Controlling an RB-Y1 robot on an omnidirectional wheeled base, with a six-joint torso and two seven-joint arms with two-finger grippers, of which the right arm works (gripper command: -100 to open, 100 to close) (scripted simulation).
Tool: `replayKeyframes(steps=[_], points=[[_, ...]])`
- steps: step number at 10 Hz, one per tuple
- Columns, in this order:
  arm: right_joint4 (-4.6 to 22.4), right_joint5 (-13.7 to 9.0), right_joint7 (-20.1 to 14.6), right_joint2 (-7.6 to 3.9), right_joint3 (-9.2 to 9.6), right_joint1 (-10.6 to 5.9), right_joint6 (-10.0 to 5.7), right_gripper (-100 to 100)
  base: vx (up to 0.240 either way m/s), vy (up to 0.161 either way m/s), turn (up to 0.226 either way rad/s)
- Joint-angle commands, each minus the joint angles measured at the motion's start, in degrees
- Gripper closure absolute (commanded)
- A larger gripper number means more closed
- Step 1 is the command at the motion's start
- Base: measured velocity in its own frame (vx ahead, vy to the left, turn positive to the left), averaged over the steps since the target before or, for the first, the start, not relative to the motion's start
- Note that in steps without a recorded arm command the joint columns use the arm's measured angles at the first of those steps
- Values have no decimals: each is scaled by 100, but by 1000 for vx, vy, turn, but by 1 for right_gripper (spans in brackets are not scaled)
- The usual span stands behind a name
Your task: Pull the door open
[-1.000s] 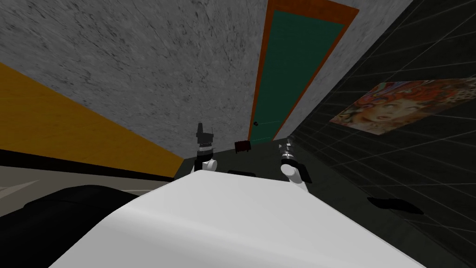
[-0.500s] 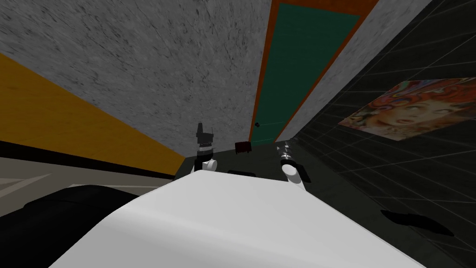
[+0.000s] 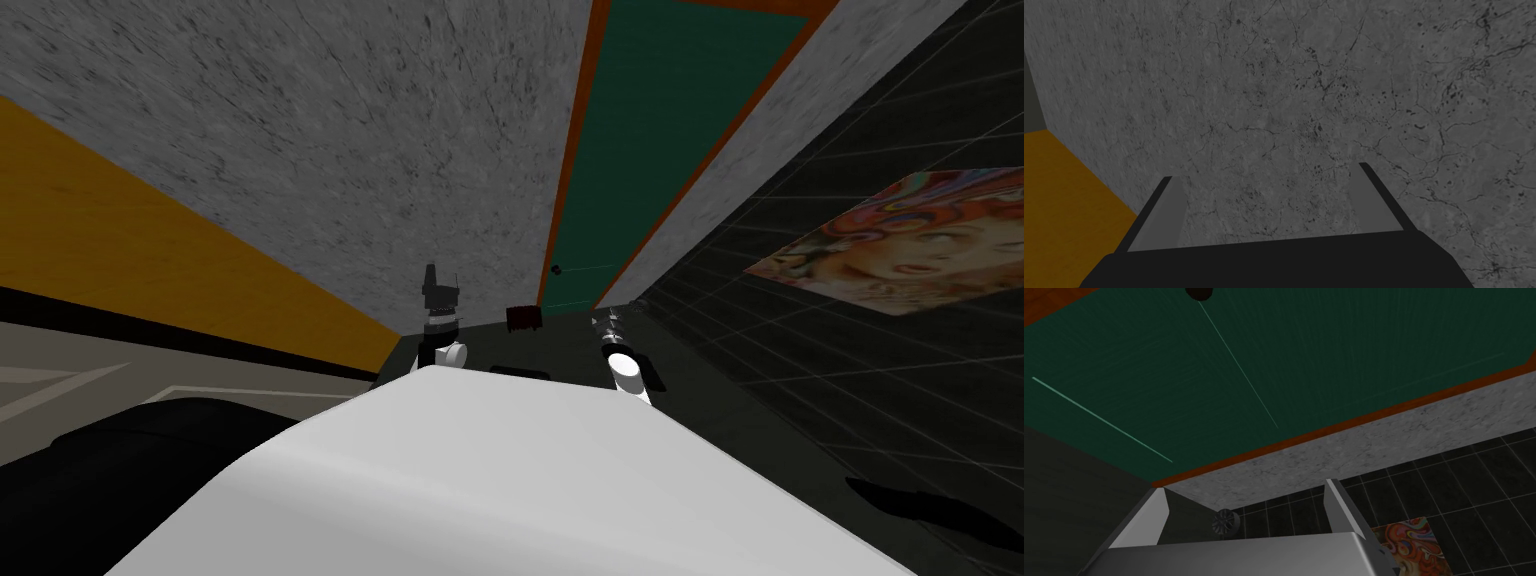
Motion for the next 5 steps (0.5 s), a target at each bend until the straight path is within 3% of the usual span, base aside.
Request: replayKeyframes(steps=[1, 2, 5], points=[[124, -195, 48, -60, 15, -36, 12, -100, 37, -33, 41], [269, -393, 157, -62, -28, -83, 134, -100, 43, -27, 95], [414, -716, 267, -64, -71, -129, 256, -100, 40, -39, 56]])
